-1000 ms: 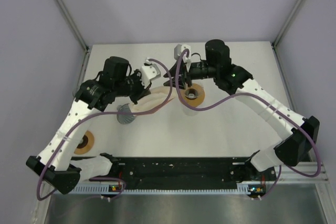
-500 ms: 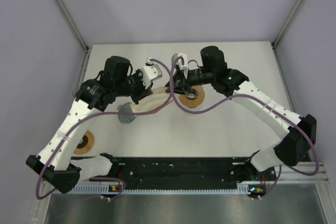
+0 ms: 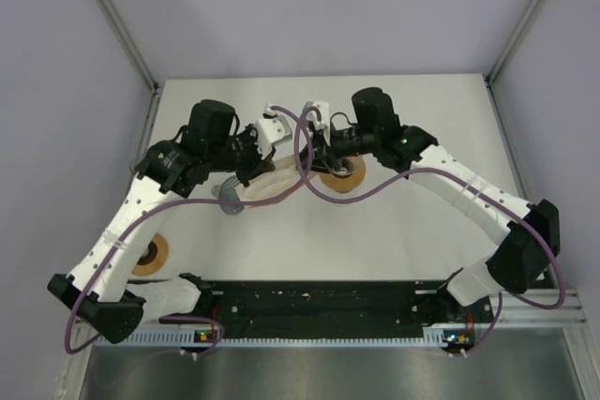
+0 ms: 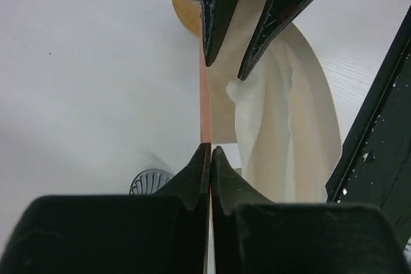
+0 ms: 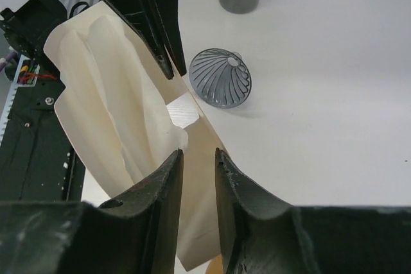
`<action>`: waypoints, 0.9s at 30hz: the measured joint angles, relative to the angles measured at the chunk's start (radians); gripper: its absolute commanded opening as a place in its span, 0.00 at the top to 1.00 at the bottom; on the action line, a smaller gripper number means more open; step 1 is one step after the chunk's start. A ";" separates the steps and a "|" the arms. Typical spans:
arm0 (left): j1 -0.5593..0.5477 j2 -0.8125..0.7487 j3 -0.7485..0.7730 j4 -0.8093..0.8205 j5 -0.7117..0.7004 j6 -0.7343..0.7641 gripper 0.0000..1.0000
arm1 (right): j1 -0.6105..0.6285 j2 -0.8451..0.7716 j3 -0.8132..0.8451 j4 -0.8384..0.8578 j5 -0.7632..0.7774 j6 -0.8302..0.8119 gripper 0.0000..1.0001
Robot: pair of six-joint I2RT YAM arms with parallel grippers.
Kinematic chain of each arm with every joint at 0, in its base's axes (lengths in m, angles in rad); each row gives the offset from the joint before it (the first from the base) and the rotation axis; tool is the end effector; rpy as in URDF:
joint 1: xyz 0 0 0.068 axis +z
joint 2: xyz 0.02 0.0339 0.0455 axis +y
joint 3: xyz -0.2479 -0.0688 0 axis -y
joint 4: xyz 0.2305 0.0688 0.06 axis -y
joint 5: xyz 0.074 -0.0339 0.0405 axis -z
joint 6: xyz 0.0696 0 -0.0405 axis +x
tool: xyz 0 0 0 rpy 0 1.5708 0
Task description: Place the coffee filter in the dripper
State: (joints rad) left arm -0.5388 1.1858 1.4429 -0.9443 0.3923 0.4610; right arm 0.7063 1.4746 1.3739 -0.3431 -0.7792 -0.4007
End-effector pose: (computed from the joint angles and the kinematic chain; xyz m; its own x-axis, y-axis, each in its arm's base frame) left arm 0.1936 -0.1467 0.3722 -0.1639 0.5769 -0.8002 0.8940 0.4297 0.1267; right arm 0.2293 0.2599 0.3437 0.0677 -0.3071 -0.9493 -0.9972 0.0104 -0.0745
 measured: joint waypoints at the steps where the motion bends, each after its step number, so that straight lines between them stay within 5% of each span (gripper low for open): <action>1: 0.000 0.000 0.000 0.000 0.003 0.002 1.00 | 0.000 0.006 0.001 0.001 -0.001 0.000 0.71; 27: -0.008 0.004 0.000 -0.004 0.023 0.037 1.00 | 0.031 -0.034 0.000 -0.046 -0.079 -0.044 0.46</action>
State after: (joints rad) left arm -0.5465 1.1896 1.4429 -0.9485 0.4152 0.4980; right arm 0.7376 1.4403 1.3739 -0.3889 -0.8585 -0.4446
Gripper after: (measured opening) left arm 0.013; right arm 0.540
